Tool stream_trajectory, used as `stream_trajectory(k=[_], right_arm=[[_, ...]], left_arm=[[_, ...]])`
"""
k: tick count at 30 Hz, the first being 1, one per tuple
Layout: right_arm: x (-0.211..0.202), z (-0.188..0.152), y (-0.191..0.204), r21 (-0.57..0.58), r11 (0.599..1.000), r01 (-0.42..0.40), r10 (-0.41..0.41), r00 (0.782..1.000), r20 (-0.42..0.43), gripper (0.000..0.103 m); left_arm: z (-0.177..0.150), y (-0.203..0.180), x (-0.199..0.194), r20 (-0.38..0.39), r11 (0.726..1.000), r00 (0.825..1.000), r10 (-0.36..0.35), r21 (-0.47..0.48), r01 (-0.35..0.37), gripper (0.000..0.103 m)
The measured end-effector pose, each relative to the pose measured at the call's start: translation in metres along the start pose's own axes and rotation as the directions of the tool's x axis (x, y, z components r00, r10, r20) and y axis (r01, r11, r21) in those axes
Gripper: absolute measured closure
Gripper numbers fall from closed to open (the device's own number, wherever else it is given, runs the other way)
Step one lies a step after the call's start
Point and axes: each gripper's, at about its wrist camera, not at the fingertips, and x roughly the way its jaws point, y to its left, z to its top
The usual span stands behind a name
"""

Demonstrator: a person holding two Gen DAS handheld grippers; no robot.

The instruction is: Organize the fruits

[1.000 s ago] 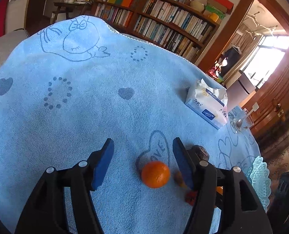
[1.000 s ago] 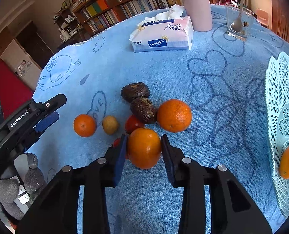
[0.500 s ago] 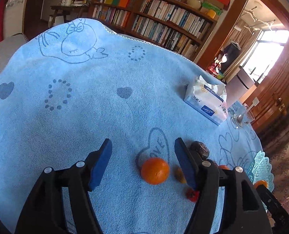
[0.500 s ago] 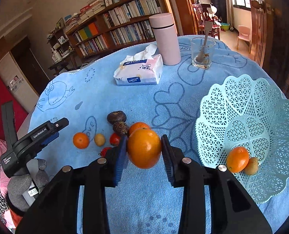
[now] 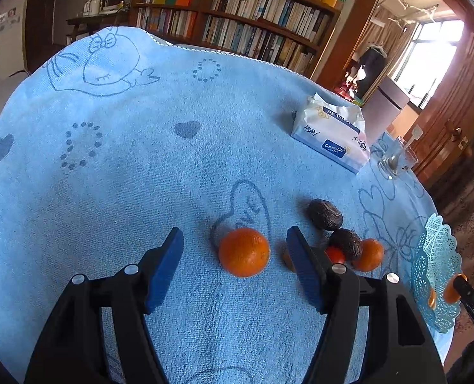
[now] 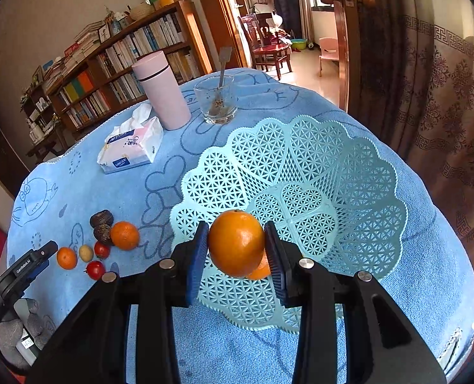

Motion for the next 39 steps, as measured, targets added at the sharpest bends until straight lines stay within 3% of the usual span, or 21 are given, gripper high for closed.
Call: stream_trajectory(k=[4, 8, 19, 25, 27, 34, 39], right_arm=[[0.002, -0.004, -0.018, 0.048, 0.998, 0.052, -0.052, 0.999, -0.006, 0.065], [-0.003, -0.004, -0.033, 0.108, 0.991, 0.081, -0.083, 0.996, 0.014, 0.049], [-0.013, -0.007, -0.029, 0.115, 0.991, 0.065, -0.07, 0.997, 0.036, 0.048], [-0.015, -0.007, -0.024, 0.106, 0.993, 0.052, -0.056, 0.998, 0.035, 0.048], [-0.017, -0.007, -0.024, 0.107, 0.993, 0.05, -0.054, 0.998, 0.04, 0.048], [-0.029, -0.007, -0.034, 0.128, 0.991, 0.049, -0.058, 0.996, 0.067, 0.048], [-0.037, -0.008, -0.049, 0.147, 0.987, 0.061, -0.074, 0.994, 0.084, 0.048]], left_arm=[[-0.002, -0.002, 0.001, -0.006, 1.0, 1.0, 0.0, 0.014, 0.0, 0.036], [-0.005, -0.005, 0.005, -0.014, 1.0, 1.0, 0.005, 0.031, -0.005, 0.036], [-0.01, -0.007, 0.014, -0.024, 0.998, 0.999, 0.029, 0.052, -0.027, 0.038], [-0.015, -0.007, 0.027, -0.054, 0.997, 0.998, 0.044, 0.062, -0.04, 0.052], [-0.015, -0.007, 0.023, -0.043, 0.998, 0.999, 0.028, 0.06, -0.025, 0.064], [-0.013, -0.011, 0.011, -0.001, 0.998, 1.0, 0.028, 0.06, -0.028, 0.064], [-0.013, -0.019, -0.005, 0.03, 0.998, 0.999, -0.026, 0.059, 0.024, 0.064]])
